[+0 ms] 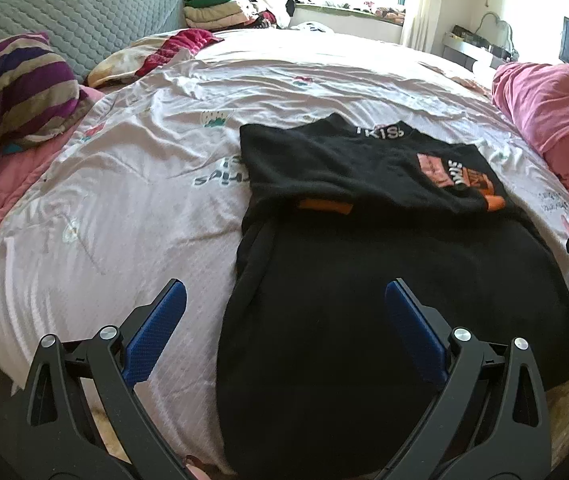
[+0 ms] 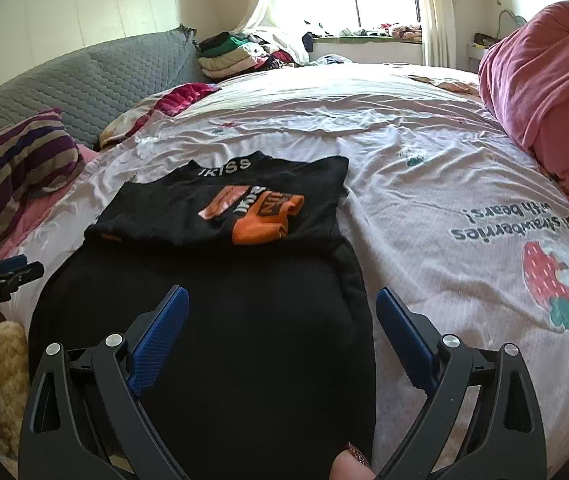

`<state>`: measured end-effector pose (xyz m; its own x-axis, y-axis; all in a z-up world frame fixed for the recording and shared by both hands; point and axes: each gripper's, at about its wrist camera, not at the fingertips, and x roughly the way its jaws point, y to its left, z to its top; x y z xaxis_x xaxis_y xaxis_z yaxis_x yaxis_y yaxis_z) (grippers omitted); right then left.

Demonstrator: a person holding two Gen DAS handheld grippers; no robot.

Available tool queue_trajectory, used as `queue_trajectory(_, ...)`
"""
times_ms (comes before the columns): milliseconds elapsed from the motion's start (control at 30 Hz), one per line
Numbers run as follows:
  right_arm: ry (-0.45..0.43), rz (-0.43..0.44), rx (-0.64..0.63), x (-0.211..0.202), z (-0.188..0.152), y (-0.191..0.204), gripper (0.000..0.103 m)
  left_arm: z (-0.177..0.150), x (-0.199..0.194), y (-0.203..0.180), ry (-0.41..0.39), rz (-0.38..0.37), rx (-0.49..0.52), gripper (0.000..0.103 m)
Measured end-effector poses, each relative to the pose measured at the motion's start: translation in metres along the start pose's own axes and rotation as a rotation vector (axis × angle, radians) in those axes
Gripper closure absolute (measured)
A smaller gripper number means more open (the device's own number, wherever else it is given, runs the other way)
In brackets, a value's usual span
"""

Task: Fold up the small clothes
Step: 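Move both grippers to the hem of the black shirt, then grasp the black shirt hem with both grippers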

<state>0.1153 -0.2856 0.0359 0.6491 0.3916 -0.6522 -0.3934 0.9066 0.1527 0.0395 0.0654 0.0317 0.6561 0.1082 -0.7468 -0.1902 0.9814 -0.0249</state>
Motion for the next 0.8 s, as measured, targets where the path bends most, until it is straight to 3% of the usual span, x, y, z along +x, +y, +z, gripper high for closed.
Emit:
queue_trajectory(200,-0.001,0.027,0.013,-0.008,-0.013,0.005,0.009,-0.012,-0.001,0.009,0.032,-0.005,-0.005,0.010)
queue_trajectory(467,0.014,0.034,0.015,-0.012,-0.029,0.011,0.009,-0.027,-0.005,0.015,0.085,-0.082,-0.003,0.013)
queue_trajectory(567,0.020,0.024,0.025,-0.014,-0.035,0.010,0.009,-0.036,-0.007,0.018,0.107,-0.114,-0.009,0.027)
queue_trajectory(633,0.022,0.024,0.036,-0.016,-0.039,0.009,0.009,-0.041,-0.009,0.022,0.120,-0.136,-0.027,0.043)
queue_trajectory(800,0.028,0.025,0.067,-0.022,-0.049,0.006,0.009,-0.055,-0.013,0.031,0.150,-0.162,-0.048,0.063)
